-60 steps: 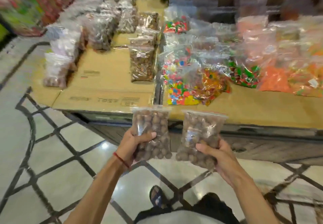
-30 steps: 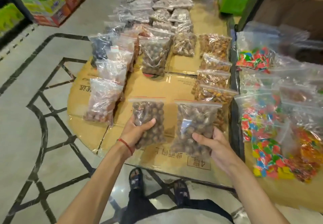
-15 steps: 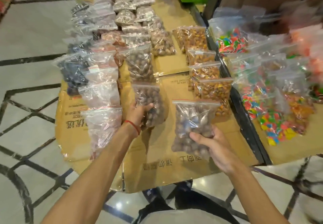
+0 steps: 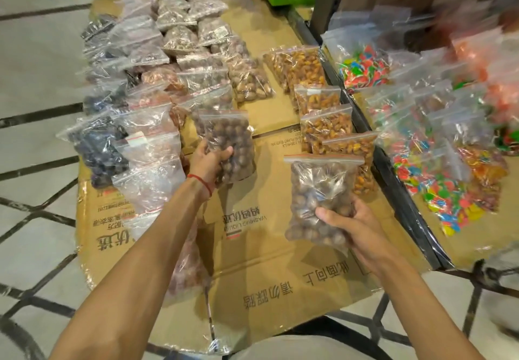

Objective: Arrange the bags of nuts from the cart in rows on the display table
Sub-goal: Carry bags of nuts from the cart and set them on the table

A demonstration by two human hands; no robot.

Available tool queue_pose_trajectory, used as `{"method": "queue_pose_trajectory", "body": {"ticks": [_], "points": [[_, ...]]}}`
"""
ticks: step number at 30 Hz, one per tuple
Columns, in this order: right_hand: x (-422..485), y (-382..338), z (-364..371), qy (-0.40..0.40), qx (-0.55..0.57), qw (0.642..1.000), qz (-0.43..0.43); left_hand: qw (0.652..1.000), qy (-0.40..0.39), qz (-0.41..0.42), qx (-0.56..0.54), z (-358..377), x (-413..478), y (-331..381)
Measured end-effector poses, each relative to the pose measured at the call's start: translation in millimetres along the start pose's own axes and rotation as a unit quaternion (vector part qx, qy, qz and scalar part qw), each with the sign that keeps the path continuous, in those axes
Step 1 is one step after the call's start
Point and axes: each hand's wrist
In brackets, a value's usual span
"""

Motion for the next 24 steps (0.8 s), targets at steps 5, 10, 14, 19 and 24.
{"method": "queue_pose_trajectory", "body": {"ticks": [5, 10, 14, 19, 24], "points": [[11, 8, 3, 0.018, -0.006, 1.0, 0.004, 0.99, 0.116, 0.032, 0.074, 0, 12, -25], [19, 14, 2, 0.01, -0.021, 1.0, 0.013, 0.98, 0.169, 0.017, 0.105, -5, 24, -44], [22, 15, 3, -0.004, -0.024, 1.0, 0.013, 0.971, 0.195, 0.041, 0.131, 1, 8, -39], [27, 23, 1, -0.021, -0.039, 0.999, 0.025, 0.976, 0.149, 0.051, 0.147, -4, -4, -41], [34, 24, 3, -0.065, -0.041, 0.996, 0.038, 0.911, 0.127, 0.187, 0.346, 2, -66, -46]]}}
Point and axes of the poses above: each hand's wrist, its own x-axis towards the middle knuckle, its own z-axis out of the palm, y = z × x, and after that the axes turned 2 degrees about x, right-handed
